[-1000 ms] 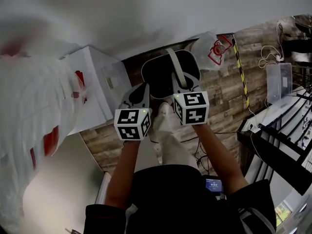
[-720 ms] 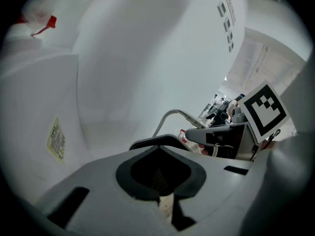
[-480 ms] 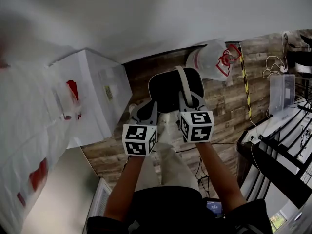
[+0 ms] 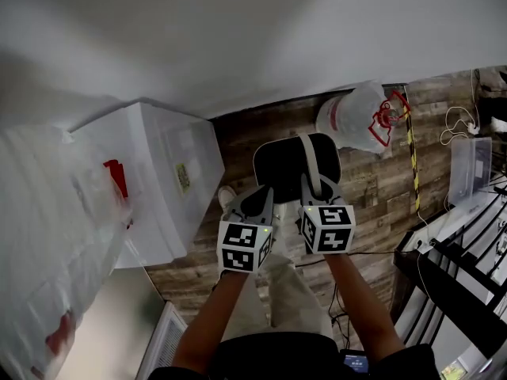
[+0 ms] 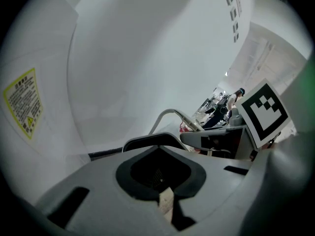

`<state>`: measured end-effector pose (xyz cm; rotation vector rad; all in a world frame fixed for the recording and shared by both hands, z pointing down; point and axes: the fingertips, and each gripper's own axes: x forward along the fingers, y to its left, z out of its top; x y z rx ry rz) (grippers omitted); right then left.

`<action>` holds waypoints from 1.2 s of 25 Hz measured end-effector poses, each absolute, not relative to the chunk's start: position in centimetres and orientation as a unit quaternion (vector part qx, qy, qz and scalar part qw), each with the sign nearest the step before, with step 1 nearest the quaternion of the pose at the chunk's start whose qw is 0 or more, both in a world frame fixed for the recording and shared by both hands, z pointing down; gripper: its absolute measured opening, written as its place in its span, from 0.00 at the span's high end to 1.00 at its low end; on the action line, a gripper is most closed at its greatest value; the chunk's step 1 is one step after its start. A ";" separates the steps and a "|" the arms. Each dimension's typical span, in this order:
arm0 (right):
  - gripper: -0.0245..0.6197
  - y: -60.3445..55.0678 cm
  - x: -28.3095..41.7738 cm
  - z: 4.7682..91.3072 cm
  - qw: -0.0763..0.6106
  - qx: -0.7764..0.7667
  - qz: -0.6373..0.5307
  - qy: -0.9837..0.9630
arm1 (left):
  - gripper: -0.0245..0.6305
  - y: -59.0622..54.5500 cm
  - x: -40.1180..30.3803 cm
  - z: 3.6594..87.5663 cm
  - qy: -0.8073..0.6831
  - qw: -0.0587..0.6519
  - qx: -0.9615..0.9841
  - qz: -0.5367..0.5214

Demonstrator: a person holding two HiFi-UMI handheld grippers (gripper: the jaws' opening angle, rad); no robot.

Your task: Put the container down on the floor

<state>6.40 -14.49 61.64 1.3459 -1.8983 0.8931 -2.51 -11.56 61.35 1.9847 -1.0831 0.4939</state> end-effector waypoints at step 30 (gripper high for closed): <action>0.91 -12.9 5.4 75.3 0.354 0.506 0.387 -0.685 | 0.94 -11.0 -5.3 75.2 -0.436 0.444 0.751 0.221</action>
